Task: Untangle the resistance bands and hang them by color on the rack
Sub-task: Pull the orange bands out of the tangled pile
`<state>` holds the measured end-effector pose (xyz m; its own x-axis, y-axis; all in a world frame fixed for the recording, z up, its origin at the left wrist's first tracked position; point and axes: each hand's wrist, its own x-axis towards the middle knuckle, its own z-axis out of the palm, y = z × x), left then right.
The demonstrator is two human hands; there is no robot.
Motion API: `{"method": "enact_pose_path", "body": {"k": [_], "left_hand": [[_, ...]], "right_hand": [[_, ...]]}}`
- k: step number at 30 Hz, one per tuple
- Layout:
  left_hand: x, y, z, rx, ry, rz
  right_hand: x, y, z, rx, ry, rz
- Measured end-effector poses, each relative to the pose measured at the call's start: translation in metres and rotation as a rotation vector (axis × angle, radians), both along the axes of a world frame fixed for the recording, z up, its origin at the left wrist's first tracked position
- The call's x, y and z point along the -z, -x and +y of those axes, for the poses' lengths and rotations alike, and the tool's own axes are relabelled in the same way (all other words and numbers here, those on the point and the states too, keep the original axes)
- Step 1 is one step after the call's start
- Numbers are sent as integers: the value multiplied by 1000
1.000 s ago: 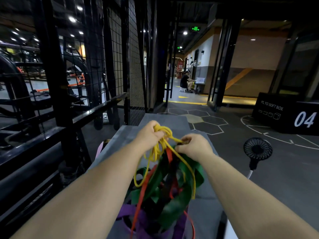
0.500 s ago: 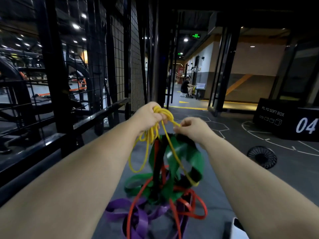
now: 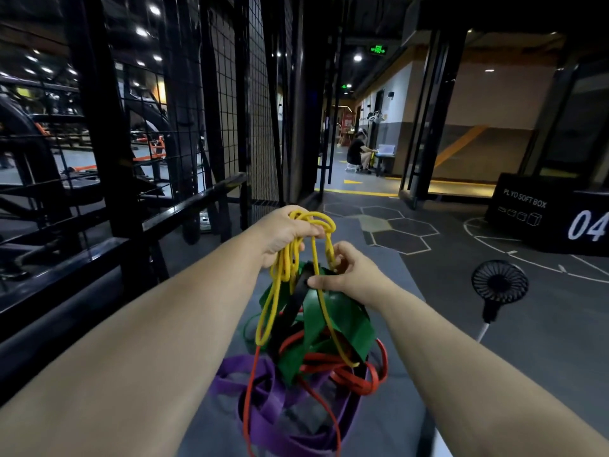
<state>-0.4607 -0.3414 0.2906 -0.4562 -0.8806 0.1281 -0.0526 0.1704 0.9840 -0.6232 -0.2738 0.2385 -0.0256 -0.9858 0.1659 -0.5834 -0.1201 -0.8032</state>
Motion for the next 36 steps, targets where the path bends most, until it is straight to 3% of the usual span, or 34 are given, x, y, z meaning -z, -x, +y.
{"method": "enact_pose_path", "body": {"k": [2, 6, 12, 16, 21, 28, 36], "left_hand": [[4, -3, 1, -5, -21, -15], [11, -11, 6, 52, -30, -135], [17, -20, 8, 77, 31, -249], [17, -20, 4, 26, 82, -294], [29, -17, 9, -27, 48, -287], [60, -11, 20, 45, -19, -385], [90, 1, 24, -129, -160, -358]], "right_hand": [[3, 1, 2, 113, 49, 134], [5, 7, 5, 220, 152, 116], [2, 16, 9, 207, 145, -323], [-5, 18, 9, 224, 148, -319], [3, 24, 14, 162, 1, -242], [17, 18, 23, 130, -58, -480], [42, 14, 25, 56, -72, -647]]}}
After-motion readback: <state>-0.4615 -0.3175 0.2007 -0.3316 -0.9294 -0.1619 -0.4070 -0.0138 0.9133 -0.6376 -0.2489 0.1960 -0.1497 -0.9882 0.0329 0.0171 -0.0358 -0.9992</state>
